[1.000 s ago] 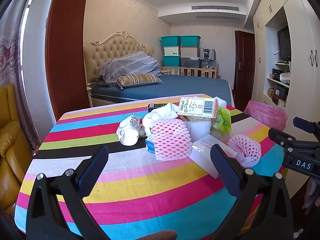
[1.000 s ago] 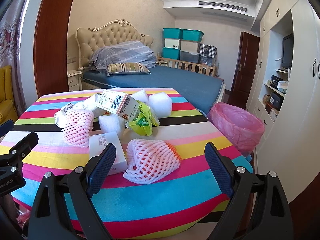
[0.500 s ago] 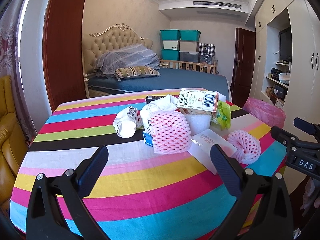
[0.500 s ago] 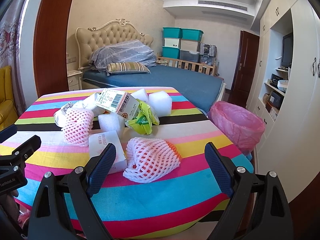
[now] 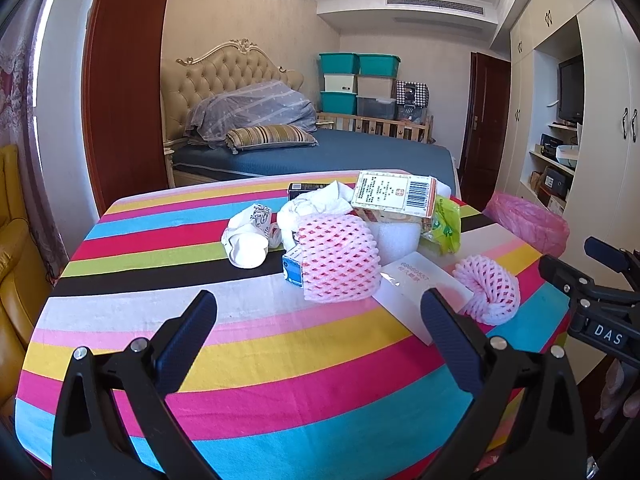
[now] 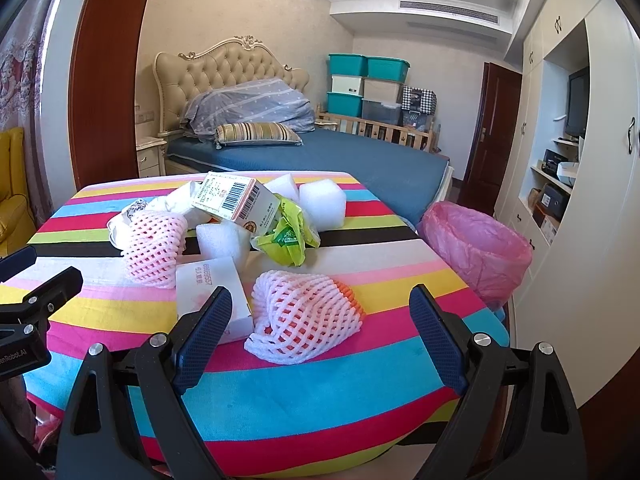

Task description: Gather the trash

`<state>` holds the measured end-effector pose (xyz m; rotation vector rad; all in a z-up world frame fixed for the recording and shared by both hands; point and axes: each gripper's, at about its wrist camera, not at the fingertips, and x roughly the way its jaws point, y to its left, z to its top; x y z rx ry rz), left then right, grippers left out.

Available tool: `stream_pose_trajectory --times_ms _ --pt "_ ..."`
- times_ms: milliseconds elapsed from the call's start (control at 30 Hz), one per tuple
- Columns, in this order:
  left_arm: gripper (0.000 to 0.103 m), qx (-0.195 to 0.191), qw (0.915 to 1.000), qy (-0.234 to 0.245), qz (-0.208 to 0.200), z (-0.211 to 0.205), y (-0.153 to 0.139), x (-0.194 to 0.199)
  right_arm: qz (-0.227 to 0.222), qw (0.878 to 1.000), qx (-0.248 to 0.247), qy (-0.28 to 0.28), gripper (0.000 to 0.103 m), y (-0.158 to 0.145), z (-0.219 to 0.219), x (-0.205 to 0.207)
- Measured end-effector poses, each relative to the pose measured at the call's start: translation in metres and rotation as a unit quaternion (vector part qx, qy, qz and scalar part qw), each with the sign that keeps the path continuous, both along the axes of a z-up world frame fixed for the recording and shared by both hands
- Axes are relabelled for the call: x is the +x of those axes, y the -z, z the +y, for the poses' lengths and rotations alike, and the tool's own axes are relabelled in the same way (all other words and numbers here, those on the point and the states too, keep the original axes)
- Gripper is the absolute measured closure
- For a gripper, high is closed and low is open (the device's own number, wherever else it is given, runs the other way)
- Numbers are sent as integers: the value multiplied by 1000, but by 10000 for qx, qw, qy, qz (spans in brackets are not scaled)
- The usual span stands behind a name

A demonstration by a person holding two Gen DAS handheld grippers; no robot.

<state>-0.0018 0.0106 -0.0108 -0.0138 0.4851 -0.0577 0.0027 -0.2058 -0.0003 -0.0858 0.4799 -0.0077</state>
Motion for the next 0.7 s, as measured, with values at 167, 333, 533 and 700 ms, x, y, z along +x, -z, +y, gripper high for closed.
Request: stream_pose_trajectory --times_ms 167,333,533,700 --pt "4 -33 10000 17 78 0 2 3 53 10000 26 -6 19 2 0 3" --pt "4 -71 9999 45 143 1 4 4 108 9999 72 -7 19 6 -1 5" --pt "4 -37 9999 47 128 0 3 4 95 9999 92 -10 19 6 -1 5" --pt "4 -6 10000 31 78 -1 3 3 45 9999 127 -17 19 5 -3 4"
